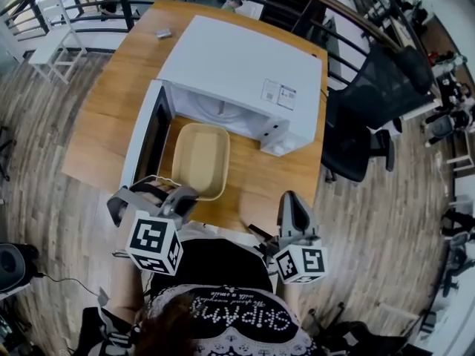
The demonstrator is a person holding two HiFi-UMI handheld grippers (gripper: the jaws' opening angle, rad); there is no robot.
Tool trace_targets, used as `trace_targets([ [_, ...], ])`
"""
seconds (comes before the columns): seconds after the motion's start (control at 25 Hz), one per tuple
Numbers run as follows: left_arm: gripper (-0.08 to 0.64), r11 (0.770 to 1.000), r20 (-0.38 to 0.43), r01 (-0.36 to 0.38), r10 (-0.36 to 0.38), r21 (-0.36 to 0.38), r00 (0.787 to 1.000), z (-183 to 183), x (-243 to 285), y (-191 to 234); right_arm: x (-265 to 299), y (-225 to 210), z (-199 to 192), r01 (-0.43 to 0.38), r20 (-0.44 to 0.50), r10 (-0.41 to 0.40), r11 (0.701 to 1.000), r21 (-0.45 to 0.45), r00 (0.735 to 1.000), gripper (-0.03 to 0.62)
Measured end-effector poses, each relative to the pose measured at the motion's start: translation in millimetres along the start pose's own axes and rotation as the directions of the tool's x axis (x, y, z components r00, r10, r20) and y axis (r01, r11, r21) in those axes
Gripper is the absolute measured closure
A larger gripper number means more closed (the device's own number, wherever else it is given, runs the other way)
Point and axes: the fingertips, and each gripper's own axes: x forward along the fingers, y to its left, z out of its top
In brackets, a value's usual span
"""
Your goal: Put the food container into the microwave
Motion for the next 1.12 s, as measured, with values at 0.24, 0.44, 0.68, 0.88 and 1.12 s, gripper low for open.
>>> trace_targets([
  [0.24,0.515,1.0,0.002,0.005,-0.005,0.015,1.0,-10.6,7.4,8.5,9.2,6.6,0.3,0.01,-0.013,-0.01,1.0,0.004,1.0,0.554],
  [0.44,0.515,0.999,0.003,0.004,-0.004,0.037,1.0,-14.9,20.4,12.7,12.4,4.6,-3.0,0.027,-0.02,-0.026,1.0,0.011,0.999,0.554],
  [0.68,0.515,0.998,0.007,0.018,-0.019,0.053,1.0,-14.8,28.9,12.0,7.8,0.4,-6.1,0.055,-0.027,-0.055,0.998,0.021,0.998,0.554],
  [0.88,0.515,0.997,0.016,0.019,-0.02,0.074,1.0,-8.8,34.0,18.4,3.5,-8.5,-3.6,0.079,-0.016,-0.078,0.997,0.026,0.997,0.554],
  [1.12,0.515,0.993,0.034,-0.014,0.011,0.116,0.999,1.7,45.0,33.8,-0.7,-16.1,-2.1,0.092,0.001,-0.092,0.995,0.035,0.996,0.554],
])
